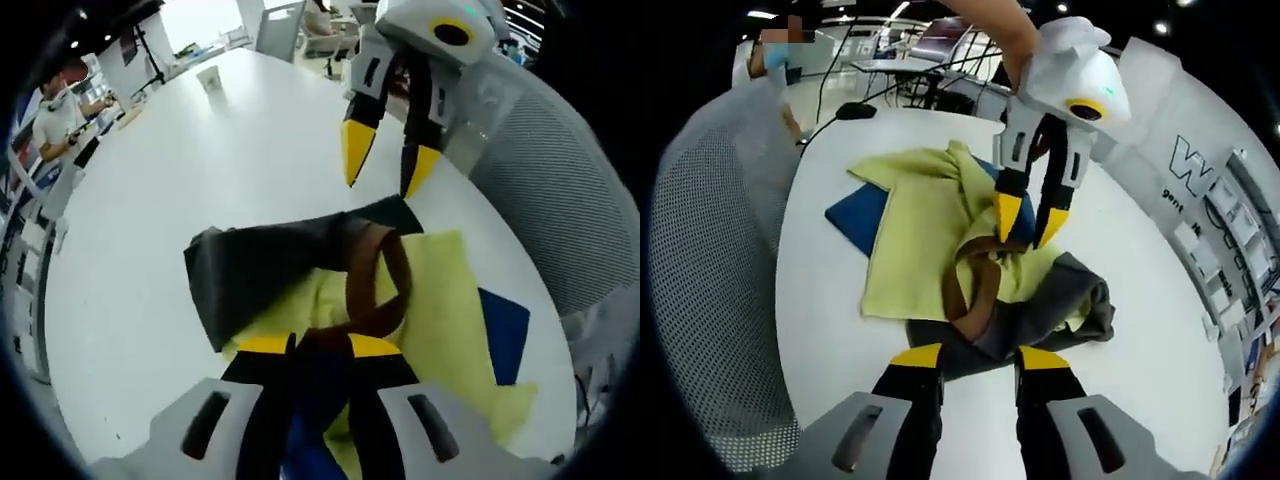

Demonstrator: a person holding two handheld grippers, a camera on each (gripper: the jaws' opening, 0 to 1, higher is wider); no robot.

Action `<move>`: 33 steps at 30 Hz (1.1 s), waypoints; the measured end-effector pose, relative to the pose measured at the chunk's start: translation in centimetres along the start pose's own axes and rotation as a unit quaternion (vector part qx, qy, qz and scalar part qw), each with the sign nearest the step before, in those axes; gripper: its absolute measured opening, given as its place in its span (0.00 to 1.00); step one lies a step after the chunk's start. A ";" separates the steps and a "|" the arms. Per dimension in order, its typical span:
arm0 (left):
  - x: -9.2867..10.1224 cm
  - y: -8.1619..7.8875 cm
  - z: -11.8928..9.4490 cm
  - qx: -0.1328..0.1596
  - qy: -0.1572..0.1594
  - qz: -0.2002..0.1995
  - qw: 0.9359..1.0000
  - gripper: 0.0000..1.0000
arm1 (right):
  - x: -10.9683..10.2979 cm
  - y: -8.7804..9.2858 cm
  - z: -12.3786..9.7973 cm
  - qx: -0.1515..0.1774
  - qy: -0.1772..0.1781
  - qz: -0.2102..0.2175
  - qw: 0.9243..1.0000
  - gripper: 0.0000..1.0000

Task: Fold the garment on the visible template until the final outline fits inside the template.

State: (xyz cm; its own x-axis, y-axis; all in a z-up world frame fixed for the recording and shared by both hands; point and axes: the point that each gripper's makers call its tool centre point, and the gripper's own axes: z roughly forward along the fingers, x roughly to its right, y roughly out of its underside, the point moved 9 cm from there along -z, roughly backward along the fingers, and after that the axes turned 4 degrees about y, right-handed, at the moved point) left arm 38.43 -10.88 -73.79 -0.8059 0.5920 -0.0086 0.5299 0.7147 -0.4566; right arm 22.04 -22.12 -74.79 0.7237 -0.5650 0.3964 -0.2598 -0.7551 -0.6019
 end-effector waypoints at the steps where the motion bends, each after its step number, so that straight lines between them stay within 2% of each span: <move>1: 0.0 0.1 0.1 -0.005 0.010 -0.001 1.000 0.15 | 0.0 0.0 0.1 -0.001 -0.001 -0.004 1.000 0.24; 3: 0.1 0.2 0.4 -0.018 0.026 0.002 0.999 0.08 | 0.0 -0.1 0.3 -0.002 -0.002 -0.008 1.000 0.23; 4: 0.1 0.3 0.4 -0.025 0.030 0.003 0.999 0.01 | 0.0 -0.1 0.4 -0.002 -0.002 -0.008 1.000 0.23; 10: 0.8 0.4 -0.8 -0.019 0.031 -0.006 0.999 0.00 | 0.1 -0.2 0.5 0.002 0.000 -0.004 1.000 0.23; 14: 0.4 0.9 -1.5 -0.022 0.005 0.010 1.000 0.00 | 0.1 -0.4 0.5 0.003 -0.001 -0.006 1.000 0.23; 15: 0.3 0.8 -1.7 -0.018 0.002 0.002 1.000 0.00 | 0.1 -0.4 0.5 0.003 0.000 -0.005 1.000 0.23; 17: -0.1 0.6 -1.8 -0.011 -0.002 -0.001 1.000 0.05 | 0.0 -0.3 0.5 0.003 0.001 -0.001 1.000 0.23; 19: -0.6 0.1 -1.9 0.003 -0.008 -0.004 1.000 0.15 | 0.0 -0.2 0.5 0.001 -0.001 0.001 1.000 0.23; 22: -0.8 -0.4 -1.7 0.004 -0.009 0.004 1.000 0.16 | 0.0 -0.1 0.4 0.001 -0.001 0.006 1.000 0.23; 24: -0.8 -0.7 -1.3 0.003 0.002 0.008 1.000 0.18 | 0.0 0.0 0.4 0.001 0.000 0.007 1.000 0.23; 30: -0.5 -0.3 0.1 -0.023 0.047 0.007 0.999 0.21 | 0.2 0.0 0.3 0.001 0.003 0.013 1.000 0.22; 33: -0.6 0.1 0.8 -0.037 0.049 0.000 0.998 0.23 | 0.1 -0.1 0.3 0.000 0.001 0.013 1.000 0.22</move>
State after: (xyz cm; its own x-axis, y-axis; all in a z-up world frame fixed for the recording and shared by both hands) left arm 38.72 -11.46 -74.58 -0.7775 0.6238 0.0804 0.5515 0.7376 -0.3895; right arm 22.36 -22.02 -74.91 0.7154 -0.5851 0.3820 -0.2783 -0.7400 -0.6123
